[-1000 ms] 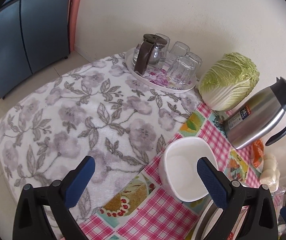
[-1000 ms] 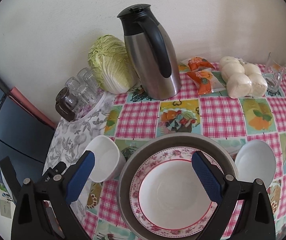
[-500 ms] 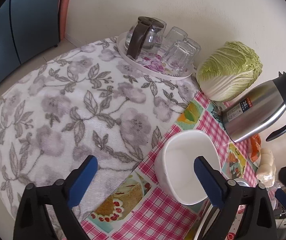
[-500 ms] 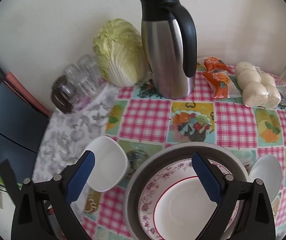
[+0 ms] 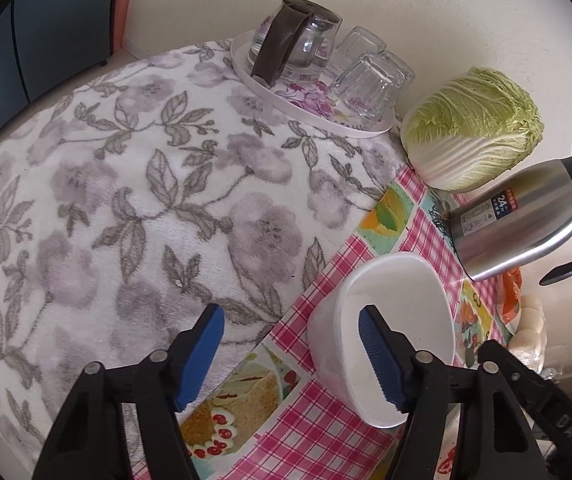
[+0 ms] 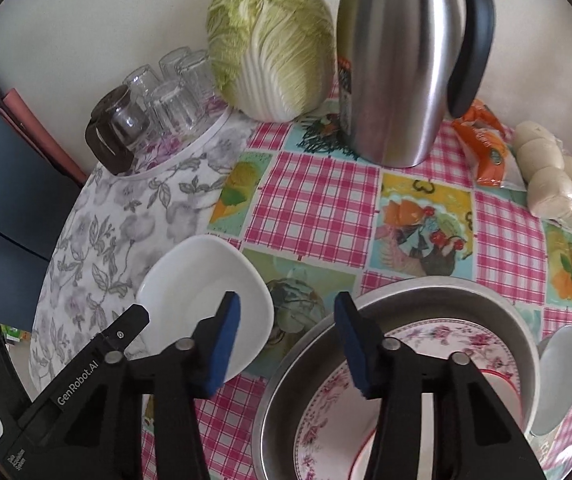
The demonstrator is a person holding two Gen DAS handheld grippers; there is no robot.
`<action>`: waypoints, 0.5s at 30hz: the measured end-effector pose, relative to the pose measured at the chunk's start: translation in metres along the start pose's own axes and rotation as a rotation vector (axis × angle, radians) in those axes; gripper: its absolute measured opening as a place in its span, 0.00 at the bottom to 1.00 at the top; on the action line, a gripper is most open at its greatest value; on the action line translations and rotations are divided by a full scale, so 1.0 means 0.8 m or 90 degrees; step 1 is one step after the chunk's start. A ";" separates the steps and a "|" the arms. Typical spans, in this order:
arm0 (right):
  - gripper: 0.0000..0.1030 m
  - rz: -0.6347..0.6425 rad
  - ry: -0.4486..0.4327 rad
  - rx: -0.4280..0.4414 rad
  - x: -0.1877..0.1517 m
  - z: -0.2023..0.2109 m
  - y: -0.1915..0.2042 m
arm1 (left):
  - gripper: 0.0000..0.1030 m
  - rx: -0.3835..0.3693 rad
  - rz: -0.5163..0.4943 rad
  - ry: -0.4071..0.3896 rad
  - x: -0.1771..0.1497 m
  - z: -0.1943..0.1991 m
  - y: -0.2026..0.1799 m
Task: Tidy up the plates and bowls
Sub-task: 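Close both tools on the rim of the white square bowl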
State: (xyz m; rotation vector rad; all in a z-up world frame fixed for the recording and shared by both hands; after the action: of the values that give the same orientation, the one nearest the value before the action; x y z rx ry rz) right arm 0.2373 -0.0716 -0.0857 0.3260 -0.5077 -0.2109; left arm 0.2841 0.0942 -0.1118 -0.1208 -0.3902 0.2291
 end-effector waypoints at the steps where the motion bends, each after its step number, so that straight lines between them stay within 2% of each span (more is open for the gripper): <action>1: 0.42 0.000 0.006 0.003 -0.002 -0.006 0.000 | 0.68 -0.002 -0.002 0.002 0.000 -0.002 -0.002; 4: 0.34 0.003 0.017 0.002 -0.004 -0.019 0.001 | 0.65 -0.005 -0.007 0.004 0.000 -0.007 -0.008; 6: 0.29 0.005 0.021 -0.001 -0.004 -0.027 0.001 | 0.54 -0.009 -0.011 0.009 -0.001 -0.011 -0.010; 10: 0.20 0.010 0.033 -0.007 -0.006 -0.041 0.002 | 0.46 -0.015 -0.017 0.020 -0.004 -0.020 -0.015; 12: 0.18 0.015 0.037 -0.008 -0.007 -0.047 0.003 | 0.39 -0.017 -0.021 0.023 -0.006 -0.023 -0.017; 15: 0.15 0.019 0.043 -0.014 -0.007 -0.055 0.003 | 0.36 -0.019 -0.024 0.025 -0.007 -0.026 -0.019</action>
State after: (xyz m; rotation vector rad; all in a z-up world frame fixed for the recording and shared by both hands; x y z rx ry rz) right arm 0.2551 -0.0563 -0.1235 0.3035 -0.4432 -0.1763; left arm 0.2906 0.0763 -0.1306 -0.1476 -0.3565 0.1829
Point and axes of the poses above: each gripper's, at about its wrist camera, not at the fingertips, and z roughly against the way its jaws point, y to its left, x to its top, the point moved 7 cm from there along -z, roughly the way its jaws point, and after that the axes turned 14 degrees about x, right-handed, at the moved point
